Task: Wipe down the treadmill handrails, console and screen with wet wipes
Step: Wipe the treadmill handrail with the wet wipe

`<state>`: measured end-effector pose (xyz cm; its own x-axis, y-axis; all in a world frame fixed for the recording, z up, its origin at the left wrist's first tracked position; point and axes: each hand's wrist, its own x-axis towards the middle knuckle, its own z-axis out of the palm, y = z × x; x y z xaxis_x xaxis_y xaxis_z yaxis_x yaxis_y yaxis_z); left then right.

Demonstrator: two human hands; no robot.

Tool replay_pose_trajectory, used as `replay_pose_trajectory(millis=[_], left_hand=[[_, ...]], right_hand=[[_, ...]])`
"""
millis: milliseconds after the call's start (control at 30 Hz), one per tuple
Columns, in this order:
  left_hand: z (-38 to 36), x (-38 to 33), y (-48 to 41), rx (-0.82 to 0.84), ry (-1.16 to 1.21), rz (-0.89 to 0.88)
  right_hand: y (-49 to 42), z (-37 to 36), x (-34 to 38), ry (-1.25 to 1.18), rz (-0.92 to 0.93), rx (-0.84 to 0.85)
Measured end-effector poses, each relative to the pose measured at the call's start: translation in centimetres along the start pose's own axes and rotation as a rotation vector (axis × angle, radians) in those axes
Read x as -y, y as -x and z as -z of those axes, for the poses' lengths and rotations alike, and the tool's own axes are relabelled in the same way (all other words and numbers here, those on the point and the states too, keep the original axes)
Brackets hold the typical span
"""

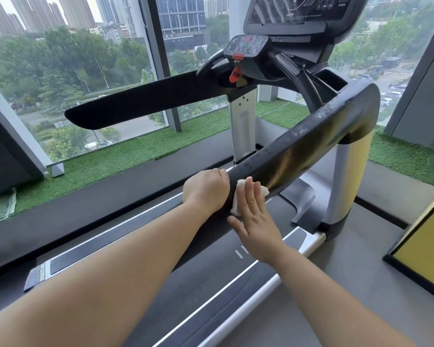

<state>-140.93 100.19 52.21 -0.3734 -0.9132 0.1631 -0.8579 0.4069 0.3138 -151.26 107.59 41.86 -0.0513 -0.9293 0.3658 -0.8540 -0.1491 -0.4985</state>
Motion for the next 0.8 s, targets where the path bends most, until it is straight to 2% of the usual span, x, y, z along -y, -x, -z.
replay_pose_trajectory(millis=[100,167,233,333,400,467,533,600,700,800], left_hand=[[0.1,0.0,0.1,0.004,0.002,-0.002],[0.1,-0.1,0.2,0.005,0.004,-0.004],[0.0,-0.1,0.1,0.004,0.0,-0.004],[0.0,-0.1,-0.1,-0.003,0.002,0.002],[-0.1,0.0,-0.1,-0.001,0.006,0.003],[0.0,0.1,0.1,0.008,0.011,-0.001],[0.1,0.2,0.0,0.022,0.024,-0.005],[0.1,0.4,-0.2,0.046,0.041,0.0],[0.4,0.5,-0.7,0.121,0.085,0.015],[2.0,1.3,-0.7,0.27,0.189,0.054]], right_hand=[[-1.6,2.1,-1.2,-0.179,-0.183,-0.017],[-2.1,2.3,-0.5,-0.307,-0.238,-0.072],[-1.8,1.4,1.1,-0.348,-0.212,-0.084],[0.1,-0.4,1.8,-0.183,-0.053,-0.013],[0.1,-0.2,0.1,-0.138,-0.041,0.01],[-0.9,0.9,-1.0,-0.33,-0.192,-0.04],[-2.1,1.7,-1.3,-0.59,-0.382,-0.17],[-2.4,1.7,0.1,-0.74,-0.471,-0.246],[-0.6,-0.5,2.9,-0.759,-0.391,-0.18],[1.1,-1.9,2.9,-0.728,-0.311,-0.102]])
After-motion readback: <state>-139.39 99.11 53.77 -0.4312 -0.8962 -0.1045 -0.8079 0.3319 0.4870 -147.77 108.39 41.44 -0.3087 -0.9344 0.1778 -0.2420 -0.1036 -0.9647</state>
